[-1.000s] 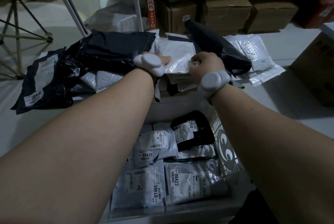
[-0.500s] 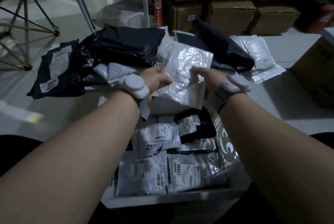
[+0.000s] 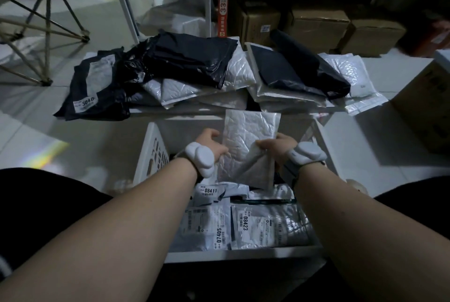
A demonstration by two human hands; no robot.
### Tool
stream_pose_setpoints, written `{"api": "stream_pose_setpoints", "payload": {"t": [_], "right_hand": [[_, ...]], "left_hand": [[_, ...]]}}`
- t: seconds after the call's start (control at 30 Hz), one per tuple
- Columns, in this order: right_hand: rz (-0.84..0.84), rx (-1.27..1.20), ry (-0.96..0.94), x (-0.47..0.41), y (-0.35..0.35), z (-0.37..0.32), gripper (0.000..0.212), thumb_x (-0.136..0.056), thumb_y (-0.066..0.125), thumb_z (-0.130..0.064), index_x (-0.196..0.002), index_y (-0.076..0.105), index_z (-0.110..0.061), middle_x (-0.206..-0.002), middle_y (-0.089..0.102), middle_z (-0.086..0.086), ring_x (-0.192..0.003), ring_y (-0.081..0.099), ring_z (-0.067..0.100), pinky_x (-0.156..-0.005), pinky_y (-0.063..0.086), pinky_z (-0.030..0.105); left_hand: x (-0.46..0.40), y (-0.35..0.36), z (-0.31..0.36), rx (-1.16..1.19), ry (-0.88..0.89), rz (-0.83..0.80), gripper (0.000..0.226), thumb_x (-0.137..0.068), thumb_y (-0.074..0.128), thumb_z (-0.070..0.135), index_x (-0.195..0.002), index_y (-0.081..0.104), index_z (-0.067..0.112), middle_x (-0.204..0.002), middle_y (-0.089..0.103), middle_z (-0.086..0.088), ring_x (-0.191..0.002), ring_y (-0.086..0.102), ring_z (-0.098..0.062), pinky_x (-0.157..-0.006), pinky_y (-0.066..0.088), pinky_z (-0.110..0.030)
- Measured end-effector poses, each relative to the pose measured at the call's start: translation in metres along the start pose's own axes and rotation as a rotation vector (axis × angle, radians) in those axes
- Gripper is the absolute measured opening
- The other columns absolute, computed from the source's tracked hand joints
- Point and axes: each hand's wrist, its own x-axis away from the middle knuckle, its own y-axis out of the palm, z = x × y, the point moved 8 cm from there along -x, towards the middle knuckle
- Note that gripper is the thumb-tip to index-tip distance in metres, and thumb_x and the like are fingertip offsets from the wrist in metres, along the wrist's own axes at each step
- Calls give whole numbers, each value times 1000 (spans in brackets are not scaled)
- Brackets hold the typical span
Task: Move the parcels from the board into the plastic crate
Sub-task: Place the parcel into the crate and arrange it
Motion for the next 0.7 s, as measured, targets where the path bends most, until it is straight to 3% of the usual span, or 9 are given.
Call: {"api": "stream_pose_setpoints", "payload": {"t": [0.07, 0.13, 0.27, 0.33, 0.4, 0.47, 0.57, 0.63, 0.7], "right_hand": [[-13, 70, 42, 3, 3, 11, 28, -73, 75, -27, -95, 64, -15, -94, 68, 0, -85, 64, 22, -89, 54, 37], [-16, 150, 73, 9, 6, 15, 18, -82, 69, -21, -95, 57, -17, -95, 58, 1, -88, 55, 17, -85, 49, 29], [-60, 55, 151, 16, 17, 19, 17, -86, 59, -13, -71, 53, -13, -79, 57, 9, -78, 58, 26, -83, 53, 43], [-82, -17, 163, 18, 22, 17, 17, -88, 56, -14, -73, 56, -6, -78, 59, 16, -81, 61, 33, -83, 51, 50], [-140, -178, 175, 26, 29, 14, 22, -91, 53, -22, -84, 61, -3, -79, 63, 17, -76, 62, 31, -74, 52, 43], [-239, -320, 164, 31, 36, 9, 40, -93, 50, -42, -97, 65, -5, -87, 68, 14, -76, 65, 29, -69, 52, 35], [-354, -349, 122, 31, 44, 5, 72, -88, 32, -70, -107, 65, -8, -102, 70, 13, -92, 65, 29, -81, 53, 41], [-395, -327, 133, 28, 49, 7, 83, -86, 23, -76, -117, 62, -9, -113, 68, 12, -104, 63, 30, -94, 48, 48], [-422, -300, 137, 27, 53, 10, 83, -86, 18, -76, -119, 61, -13, -116, 67, 11, -111, 61, 31, -101, 43, 51]], "left_hand": [[3, 6, -8, 6, 0, 23, 52, -82, 64, 1, -130, 46, 5, -101, 63, -16, -83, 60, -25, -74, 49, -30], [8, 18, -9, -43, 41, -9, 45, -82, 65, 3, -125, 52, 5, -117, 61, -16, -102, 60, -26, -88, 47, -29], [22, 43, -2, -157, 139, -218, 50, -87, 63, 15, -135, 47, 10, -130, 57, -9, -116, 55, -20, -90, 39, -19], [23, 46, -2, -216, 166, -264, 60, -89, 61, 25, -144, 36, 18, -138, 51, -4, -123, 51, -18, -89, 37, -15], [22, 43, -3, -248, 169, -287, 70, -88, 62, 34, -147, 28, 21, -141, 48, -1, -125, 50, -17, -90, 38, -15], [22, 39, -5, -257, 172, -295, 79, -85, 64, 43, -149, 24, 20, -143, 46, -1, -127, 49, -17, -94, 39, -19], [17, 36, -8, -133, 154, -291, 73, -82, 64, 49, -143, 35, 20, -137, 52, 3, -118, 53, -12, -94, 43, -20], [16, 35, -8, -72, 139, -296, 70, -79, 61, 57, -135, 45, 19, -130, 56, 7, -112, 55, -10, -90, 45, -18], [17, 35, -8, -32, 87, -309, 83, -70, 56, 72, -131, 51, 16, -127, 60, 2, -113, 57, -13, -93, 46, -25]]}}
